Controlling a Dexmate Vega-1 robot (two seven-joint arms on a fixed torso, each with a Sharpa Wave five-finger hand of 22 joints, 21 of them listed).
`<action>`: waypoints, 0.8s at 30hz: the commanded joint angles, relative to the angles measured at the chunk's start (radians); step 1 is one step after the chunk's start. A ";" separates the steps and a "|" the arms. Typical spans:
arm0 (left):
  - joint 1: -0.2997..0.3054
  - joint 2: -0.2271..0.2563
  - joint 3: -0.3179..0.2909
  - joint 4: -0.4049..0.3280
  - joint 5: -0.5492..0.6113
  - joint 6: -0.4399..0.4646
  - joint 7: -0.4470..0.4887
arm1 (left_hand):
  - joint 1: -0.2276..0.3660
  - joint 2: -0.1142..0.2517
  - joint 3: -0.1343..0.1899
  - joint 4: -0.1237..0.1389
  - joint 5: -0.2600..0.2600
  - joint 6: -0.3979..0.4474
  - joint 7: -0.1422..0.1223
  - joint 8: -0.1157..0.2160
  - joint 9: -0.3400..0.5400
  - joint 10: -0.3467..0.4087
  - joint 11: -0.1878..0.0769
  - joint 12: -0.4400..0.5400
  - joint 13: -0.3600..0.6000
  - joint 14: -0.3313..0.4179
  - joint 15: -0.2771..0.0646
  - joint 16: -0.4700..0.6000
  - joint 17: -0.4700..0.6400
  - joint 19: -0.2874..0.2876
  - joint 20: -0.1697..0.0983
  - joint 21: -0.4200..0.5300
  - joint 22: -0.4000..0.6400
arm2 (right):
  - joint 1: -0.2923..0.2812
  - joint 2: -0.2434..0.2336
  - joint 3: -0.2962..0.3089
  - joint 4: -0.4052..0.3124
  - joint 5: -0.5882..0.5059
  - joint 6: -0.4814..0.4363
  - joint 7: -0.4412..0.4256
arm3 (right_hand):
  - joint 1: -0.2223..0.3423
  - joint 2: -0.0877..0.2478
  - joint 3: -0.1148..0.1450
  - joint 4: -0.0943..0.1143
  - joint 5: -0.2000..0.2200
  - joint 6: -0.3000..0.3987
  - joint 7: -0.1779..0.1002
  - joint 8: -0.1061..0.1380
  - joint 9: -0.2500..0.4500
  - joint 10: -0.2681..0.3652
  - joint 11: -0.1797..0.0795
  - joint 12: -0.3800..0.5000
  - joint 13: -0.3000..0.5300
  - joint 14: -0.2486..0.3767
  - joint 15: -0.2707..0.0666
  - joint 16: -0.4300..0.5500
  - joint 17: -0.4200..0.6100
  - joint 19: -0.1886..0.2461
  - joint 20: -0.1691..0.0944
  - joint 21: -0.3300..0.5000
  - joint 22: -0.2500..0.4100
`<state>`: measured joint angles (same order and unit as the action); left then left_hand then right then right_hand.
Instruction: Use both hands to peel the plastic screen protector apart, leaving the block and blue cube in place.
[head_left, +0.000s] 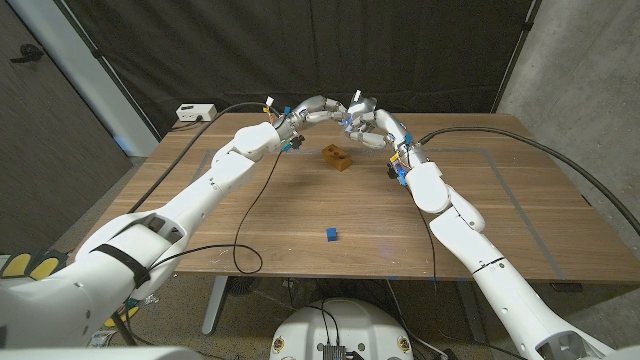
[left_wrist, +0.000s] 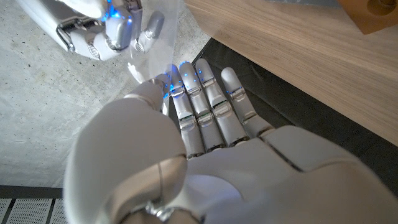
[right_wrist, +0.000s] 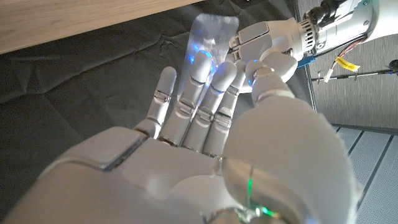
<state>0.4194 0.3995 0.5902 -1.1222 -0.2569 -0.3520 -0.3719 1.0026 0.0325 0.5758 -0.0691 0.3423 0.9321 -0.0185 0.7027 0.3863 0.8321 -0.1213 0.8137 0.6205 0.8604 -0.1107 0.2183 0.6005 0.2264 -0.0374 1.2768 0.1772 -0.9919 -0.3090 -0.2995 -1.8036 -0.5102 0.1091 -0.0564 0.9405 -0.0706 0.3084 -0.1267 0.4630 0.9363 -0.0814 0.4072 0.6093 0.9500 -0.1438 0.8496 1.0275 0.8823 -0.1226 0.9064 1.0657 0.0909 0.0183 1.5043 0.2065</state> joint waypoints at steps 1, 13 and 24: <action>0.006 0.008 -0.004 -0.012 -0.006 0.002 -0.004 | 0.007 0.002 0.010 0.001 -0.007 0.038 0.030 0.007 0.002 0.004 0.004 0.007 0.002 -0.006 -0.098 0.006 0.004 -0.003 -0.063 0.007 0.001 | -0.013 0.024 0.013 -0.001 0.013 -0.029 0.016 | -0.156 -0.057 -0.129 0.049 -0.157 -0.165 -0.009 0.066 0.154 -0.133 0.013 -0.031 0.022 -0.085 -0.088 -0.018 -0.040 -0.044 0.025 -0.024 -0.009; 0.018 0.021 -0.011 -0.033 -0.012 0.004 -0.005 | 0.007 -0.001 0.013 0.001 -0.012 0.037 0.026 0.005 -0.001 0.004 0.005 0.008 0.001 -0.003 -0.101 0.007 0.005 -0.003 -0.063 0.007 0.001 | -0.053 0.084 0.046 0.040 0.052 0.033 -0.089 | -0.261 -0.068 -0.225 0.075 -0.165 -0.318 0.013 0.105 0.265 -0.218 0.036 -0.069 -0.002 -0.142 -0.092 -0.051 -0.102 -0.047 0.036 -0.057 -0.018; 0.057 0.054 -0.030 -0.091 -0.025 0.012 0.007 | 0.004 -0.002 0.016 0.002 -0.018 0.032 0.019 0.003 -0.003 0.004 0.000 0.009 -0.002 0.002 -0.102 0.007 0.003 -0.002 -0.065 0.010 0.002 | -0.075 0.125 0.070 0.062 0.066 0.094 -0.143 | -0.243 -0.003 -0.233 0.065 -0.151 -0.480 0.072 0.069 0.259 -0.319 0.081 -0.152 -0.116 -0.203 -0.093 -0.168 -0.221 -0.021 0.043 -0.075 -0.017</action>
<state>0.4468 0.4278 0.5757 -1.1697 -0.2703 -0.3456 -0.3751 1.0026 0.0325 0.5842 -0.0692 0.3278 0.9347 -0.0211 0.7030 0.3808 0.8311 -0.1162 0.8172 0.6159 0.8605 -0.1107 0.2242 0.6004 0.2264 -0.0374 1.2768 0.1772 -1.0433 -0.2247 -0.2517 -1.7621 -0.4548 0.1532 -0.1423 0.6853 -0.0979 0.0730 -0.0604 0.3047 0.4957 -0.0266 0.4952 0.8900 0.6569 -0.0749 0.7193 0.9442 0.6938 -0.0661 0.7841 0.8876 0.0548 0.0592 1.4348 0.1859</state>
